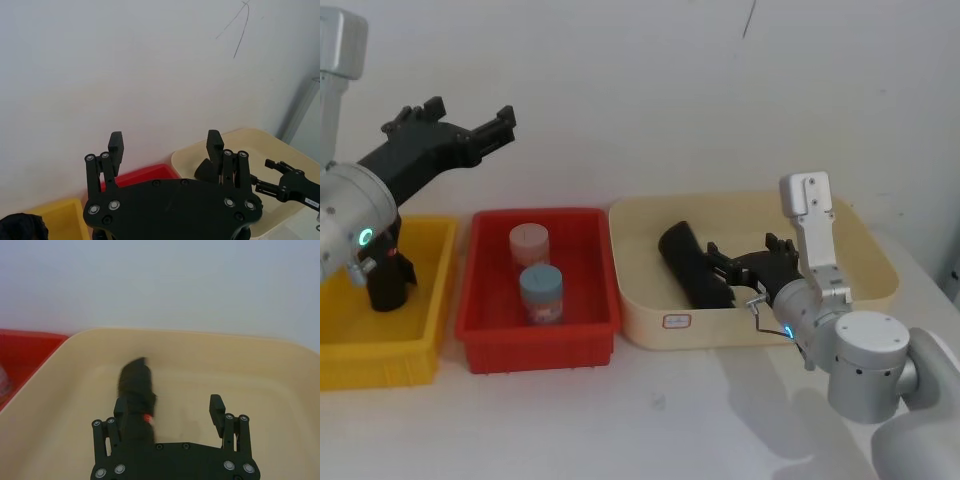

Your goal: Pick up the garbage bag with the one hand and transfer it to the other hand.

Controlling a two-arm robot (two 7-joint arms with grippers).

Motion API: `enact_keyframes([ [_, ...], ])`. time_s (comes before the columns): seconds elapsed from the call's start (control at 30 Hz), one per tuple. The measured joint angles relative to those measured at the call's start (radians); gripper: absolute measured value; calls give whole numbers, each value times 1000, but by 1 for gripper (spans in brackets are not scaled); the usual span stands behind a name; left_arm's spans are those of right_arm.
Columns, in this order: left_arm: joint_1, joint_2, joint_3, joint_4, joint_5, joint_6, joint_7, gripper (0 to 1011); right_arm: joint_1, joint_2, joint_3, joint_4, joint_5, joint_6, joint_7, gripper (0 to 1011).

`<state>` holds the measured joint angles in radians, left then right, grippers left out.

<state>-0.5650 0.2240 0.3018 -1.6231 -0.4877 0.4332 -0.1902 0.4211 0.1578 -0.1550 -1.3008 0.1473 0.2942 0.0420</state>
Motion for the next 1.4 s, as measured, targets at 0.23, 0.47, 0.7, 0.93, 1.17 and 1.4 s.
enact_keyframes([
  [0.23, 5, 4, -4, -6, 0, -1, 5, 1001, -18, 6, -7, -40, 6, 25, 35, 1000],
  [0.47, 7, 5, -6, -9, 0, -2, 7, 1001, -46, 15, -23, -108, 21, 65, 85, 999],
  [0.7, 9, 6, -7, -11, 0, -2, 9, 1001, -71, 24, -51, -182, 38, 118, 138, 1000],
  [0.93, 10, 7, -8, -12, 0, -2, 10, 1001, -80, 17, -107, -255, 45, 182, 174, 999],
  [1.17, 10, 8, -9, -13, 0, -2, 11, 1001, -73, -3, -156, -289, 44, 220, 187, 1000],
  [1.4, 11, 8, -9, -13, 0, -2, 11, 1001, -61, -28, -200, -297, 26, 238, 187, 1000],
])
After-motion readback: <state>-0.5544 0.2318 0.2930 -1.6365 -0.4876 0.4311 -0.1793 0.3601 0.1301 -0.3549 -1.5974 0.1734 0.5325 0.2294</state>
